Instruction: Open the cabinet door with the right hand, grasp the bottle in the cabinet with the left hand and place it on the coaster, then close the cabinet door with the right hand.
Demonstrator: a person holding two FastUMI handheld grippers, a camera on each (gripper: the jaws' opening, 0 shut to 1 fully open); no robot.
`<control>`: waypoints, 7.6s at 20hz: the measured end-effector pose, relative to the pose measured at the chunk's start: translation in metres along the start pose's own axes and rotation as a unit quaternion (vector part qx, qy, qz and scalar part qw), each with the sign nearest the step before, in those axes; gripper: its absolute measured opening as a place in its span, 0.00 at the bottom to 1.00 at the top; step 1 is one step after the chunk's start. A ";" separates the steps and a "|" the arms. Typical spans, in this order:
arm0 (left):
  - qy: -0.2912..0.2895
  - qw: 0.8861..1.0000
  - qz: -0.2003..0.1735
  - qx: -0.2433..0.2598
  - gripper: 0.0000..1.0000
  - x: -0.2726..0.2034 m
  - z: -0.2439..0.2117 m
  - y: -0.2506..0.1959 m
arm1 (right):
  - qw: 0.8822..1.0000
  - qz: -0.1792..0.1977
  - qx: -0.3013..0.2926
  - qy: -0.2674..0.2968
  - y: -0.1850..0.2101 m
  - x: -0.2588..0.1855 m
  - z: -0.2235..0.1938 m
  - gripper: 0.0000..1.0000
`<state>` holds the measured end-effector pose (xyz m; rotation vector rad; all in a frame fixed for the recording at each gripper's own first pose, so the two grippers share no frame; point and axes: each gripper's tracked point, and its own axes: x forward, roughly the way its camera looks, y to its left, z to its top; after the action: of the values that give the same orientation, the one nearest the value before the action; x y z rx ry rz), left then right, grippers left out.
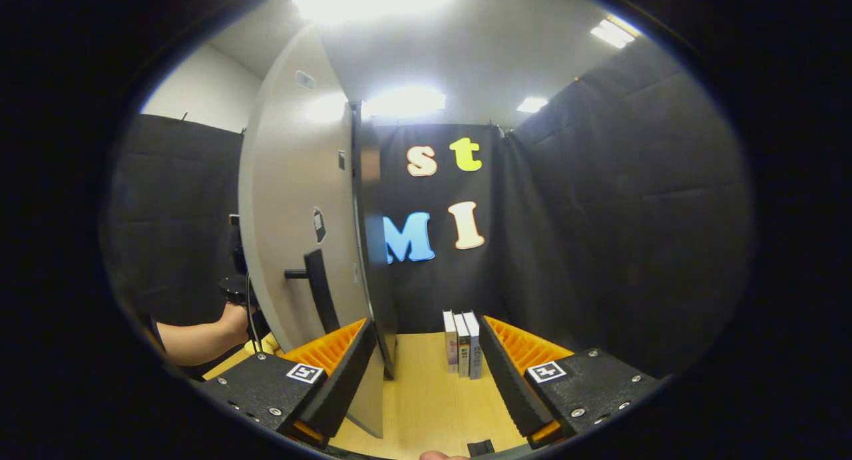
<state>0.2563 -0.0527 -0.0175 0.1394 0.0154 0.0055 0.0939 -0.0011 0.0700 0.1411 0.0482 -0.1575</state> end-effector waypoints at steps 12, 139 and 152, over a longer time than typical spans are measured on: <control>0.008 1.000 -0.027 -0.005 0.88 0.062 -0.028 -0.026 | 0.998 -0.064 0.002 -0.003 -0.006 0.009 0.003 0.95; -0.021 0.999 -0.039 -0.002 0.74 0.069 0.316 -0.042 | 0.998 -0.039 -0.003 0.051 -0.018 0.054 -0.116 0.95; 0.011 0.996 -0.077 -0.039 0.80 0.061 0.348 -0.068 | 0.999 0.007 0.001 -0.035 0.021 0.055 -0.025 0.95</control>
<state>0.3233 -0.1678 0.3169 0.0595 0.0479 -0.1459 0.1510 0.0145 0.0449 0.1370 -0.0229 -0.1474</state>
